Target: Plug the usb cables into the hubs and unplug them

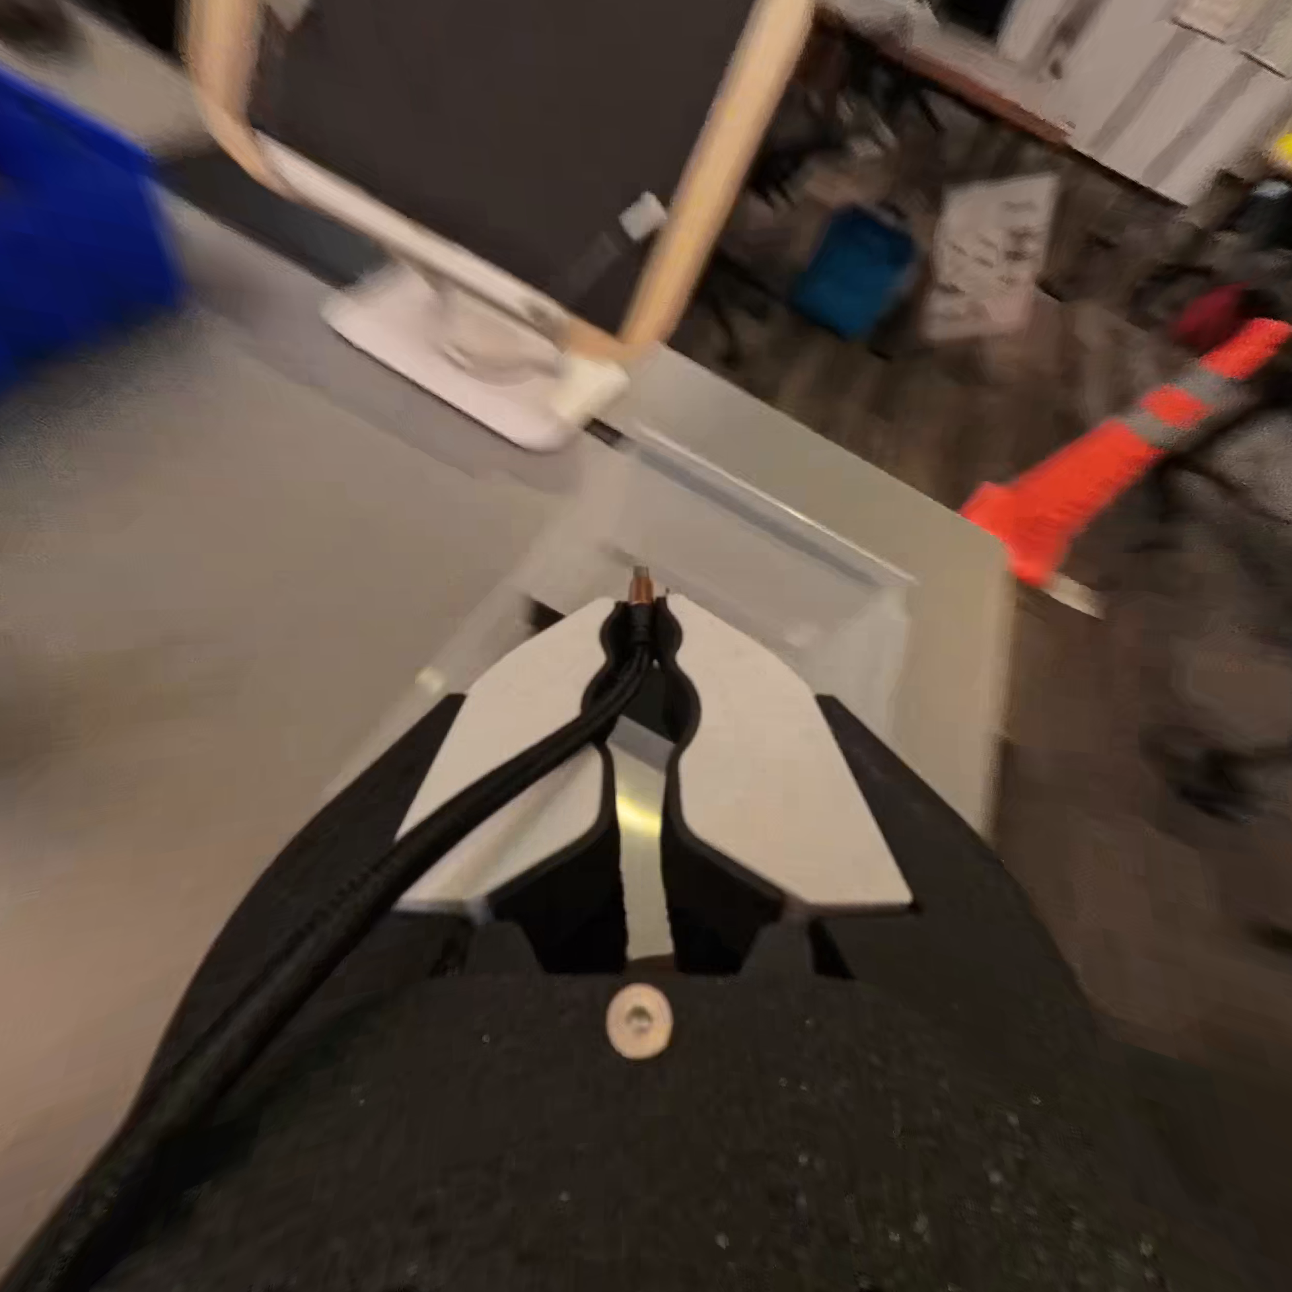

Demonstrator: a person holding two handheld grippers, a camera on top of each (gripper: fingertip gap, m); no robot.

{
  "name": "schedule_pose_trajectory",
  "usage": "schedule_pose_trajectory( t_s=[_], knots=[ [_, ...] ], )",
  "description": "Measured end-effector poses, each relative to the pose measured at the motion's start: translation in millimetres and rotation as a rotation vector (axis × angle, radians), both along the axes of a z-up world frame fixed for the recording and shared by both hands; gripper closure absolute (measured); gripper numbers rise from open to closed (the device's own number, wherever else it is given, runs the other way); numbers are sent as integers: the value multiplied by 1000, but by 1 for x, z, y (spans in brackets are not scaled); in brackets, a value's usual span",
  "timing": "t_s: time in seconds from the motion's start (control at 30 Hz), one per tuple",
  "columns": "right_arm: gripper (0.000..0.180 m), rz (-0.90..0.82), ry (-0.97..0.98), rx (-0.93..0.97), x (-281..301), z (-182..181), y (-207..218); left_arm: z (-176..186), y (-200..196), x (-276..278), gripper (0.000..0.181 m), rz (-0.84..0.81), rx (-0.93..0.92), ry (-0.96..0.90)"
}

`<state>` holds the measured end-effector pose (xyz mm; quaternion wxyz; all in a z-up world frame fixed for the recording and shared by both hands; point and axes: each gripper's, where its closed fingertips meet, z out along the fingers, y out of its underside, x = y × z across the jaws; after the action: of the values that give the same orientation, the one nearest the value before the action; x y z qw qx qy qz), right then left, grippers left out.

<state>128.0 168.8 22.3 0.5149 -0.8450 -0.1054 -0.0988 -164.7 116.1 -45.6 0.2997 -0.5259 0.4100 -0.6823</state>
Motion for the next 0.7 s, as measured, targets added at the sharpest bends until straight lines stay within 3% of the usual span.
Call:
schedule_pose_trajectory(
  t_s=[0.13, 0.37, 0.5, 0.6, 0.7],
  knots=[
    [172, -231, -366, -209, 68, -19, 16, -14, -15, 8, 164, -37, 63, 81],
    [169, -277, -639, -843, 101, -163, 2, -18, -15, 10, 164, -52, 4, 80],
    [154, -219, -566, -1032, 94, -201, -8, -17, -8, 5, 164, -36, -10, 79],
    [143, -194, -417, -998, 85, -197, 1, -16, -2, 2, 164, -17, -8, 74],
    [135, -192, -281, -856, 83, -171, 16, -16, 3, 0, 164, 1, -18, 71]
  ],
)
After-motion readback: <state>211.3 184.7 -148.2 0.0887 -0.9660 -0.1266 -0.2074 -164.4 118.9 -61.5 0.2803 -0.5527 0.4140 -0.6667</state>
